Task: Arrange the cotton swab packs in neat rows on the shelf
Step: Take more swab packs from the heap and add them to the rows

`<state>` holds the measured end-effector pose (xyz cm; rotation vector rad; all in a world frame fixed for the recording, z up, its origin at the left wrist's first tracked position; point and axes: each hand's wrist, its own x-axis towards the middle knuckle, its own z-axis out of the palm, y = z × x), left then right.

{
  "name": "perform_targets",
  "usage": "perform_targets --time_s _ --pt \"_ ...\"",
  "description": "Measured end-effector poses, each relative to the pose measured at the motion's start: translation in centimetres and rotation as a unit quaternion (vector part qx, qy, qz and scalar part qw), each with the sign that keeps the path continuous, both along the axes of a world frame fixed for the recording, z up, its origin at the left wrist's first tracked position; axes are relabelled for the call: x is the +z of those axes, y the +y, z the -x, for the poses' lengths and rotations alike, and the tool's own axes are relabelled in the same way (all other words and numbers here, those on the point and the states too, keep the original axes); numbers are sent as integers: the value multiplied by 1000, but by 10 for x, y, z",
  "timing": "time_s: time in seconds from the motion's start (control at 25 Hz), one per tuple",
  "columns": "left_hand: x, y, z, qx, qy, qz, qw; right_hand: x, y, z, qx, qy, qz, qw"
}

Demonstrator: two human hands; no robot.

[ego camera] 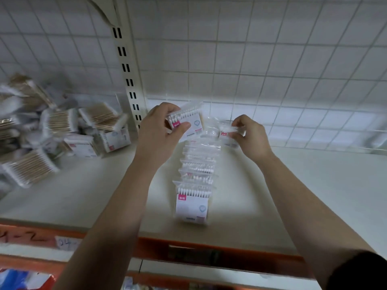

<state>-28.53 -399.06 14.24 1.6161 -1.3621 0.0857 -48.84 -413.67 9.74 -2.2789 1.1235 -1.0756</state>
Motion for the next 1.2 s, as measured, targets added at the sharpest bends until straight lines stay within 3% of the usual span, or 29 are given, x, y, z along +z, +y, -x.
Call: perform_targets --time_s 0.44,0.68,0.84,1.04,1.2 --pt "5 -9 12 -9 6 -7 1000 -14 -26 -3 -36 -10 16 999" --pt "11 -22 17 -37 15 -9 999 -16 -33 0 -23 41 44 998" --pt "23 -39 30 -79 -38 -7 996 -15 -30 10 -19 46 51 997" --pt "30 -69 49 -154 -66 -52 985 -18 -23 50 -24 38 39 998" --pt "21 -88 54 -195 -99 -143 965 -42 -24 78 -42 120 15 992"
